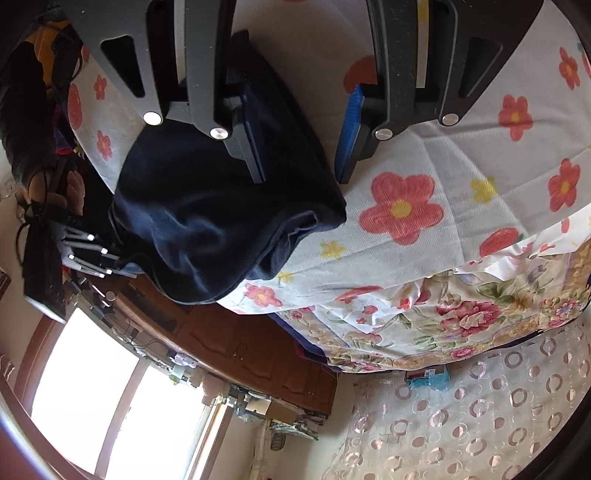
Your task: Fold small clothes
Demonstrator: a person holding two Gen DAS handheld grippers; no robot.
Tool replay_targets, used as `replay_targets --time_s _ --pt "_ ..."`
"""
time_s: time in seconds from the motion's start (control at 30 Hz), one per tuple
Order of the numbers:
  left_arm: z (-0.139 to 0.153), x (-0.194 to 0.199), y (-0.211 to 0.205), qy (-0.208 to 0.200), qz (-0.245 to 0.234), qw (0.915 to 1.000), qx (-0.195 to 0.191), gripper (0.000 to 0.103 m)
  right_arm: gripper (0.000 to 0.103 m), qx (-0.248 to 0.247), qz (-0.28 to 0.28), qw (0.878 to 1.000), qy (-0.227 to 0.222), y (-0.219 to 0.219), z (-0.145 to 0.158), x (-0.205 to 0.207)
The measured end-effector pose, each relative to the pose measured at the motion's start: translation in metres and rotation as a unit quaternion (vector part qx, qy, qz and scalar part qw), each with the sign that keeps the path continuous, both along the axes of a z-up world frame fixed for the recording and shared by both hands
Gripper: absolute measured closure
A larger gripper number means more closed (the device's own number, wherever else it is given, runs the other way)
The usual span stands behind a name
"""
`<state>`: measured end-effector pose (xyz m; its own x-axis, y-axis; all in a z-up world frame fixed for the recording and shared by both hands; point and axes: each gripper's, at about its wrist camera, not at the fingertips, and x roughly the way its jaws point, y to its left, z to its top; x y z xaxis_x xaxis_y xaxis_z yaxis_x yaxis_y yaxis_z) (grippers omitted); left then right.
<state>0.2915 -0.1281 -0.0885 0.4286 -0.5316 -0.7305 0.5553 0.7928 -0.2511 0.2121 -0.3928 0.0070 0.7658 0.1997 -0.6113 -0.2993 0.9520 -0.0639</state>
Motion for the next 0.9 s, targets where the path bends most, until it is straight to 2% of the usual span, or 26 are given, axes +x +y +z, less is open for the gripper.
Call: replay_targets --time_s 0.07,0.13,0.27,0.5,0.53,0.6,0.67,0.77,0.9 --pt "0.002 0.002 -0.003 -0.004 0.002 1.0 0.0 0.065 0.098 0.025 0.034 0.999 -0.011 0.002 0.009 0.005" --pt "0.003 0.004 -0.003 -0.007 0.005 1.0 -0.001 0.064 0.099 0.041 0.044 0.998 -0.017 0.002 0.018 0.011" --pt "0.001 0.011 0.002 -0.008 0.029 0.9995 0.006 0.064 0.099 0.041 -0.051 0.998 0.005 -0.012 0.021 0.033" --pt "-0.012 0.024 0.002 0.022 0.034 0.9992 -0.001 0.063 0.099 0.024 -0.071 0.997 0.012 -0.003 0.028 0.028" --pt "-0.014 0.026 0.001 0.026 0.035 0.999 -0.001 0.063 0.097 0.019 -0.076 0.997 0.011 -0.001 0.03 0.028" --pt "-0.017 0.03 -0.002 0.031 0.034 0.9989 -0.002 0.063 0.087 0.019 -0.077 0.997 0.015 0.003 0.031 0.024" --pt "-0.02 0.033 -0.003 0.038 0.036 0.9986 -0.01 0.063 0.06 0.029 -0.072 0.997 0.01 0.004 0.033 0.016" --pt "-0.022 0.034 -0.004 0.041 0.036 0.9984 -0.013 0.062 0.051 0.046 -0.06 0.997 0.012 -0.006 0.023 0.015" --pt "-0.025 0.035 -0.007 0.041 0.033 0.9985 -0.017 0.061 0.049 0.051 -0.049 0.997 0.044 -0.009 0.005 0.022"
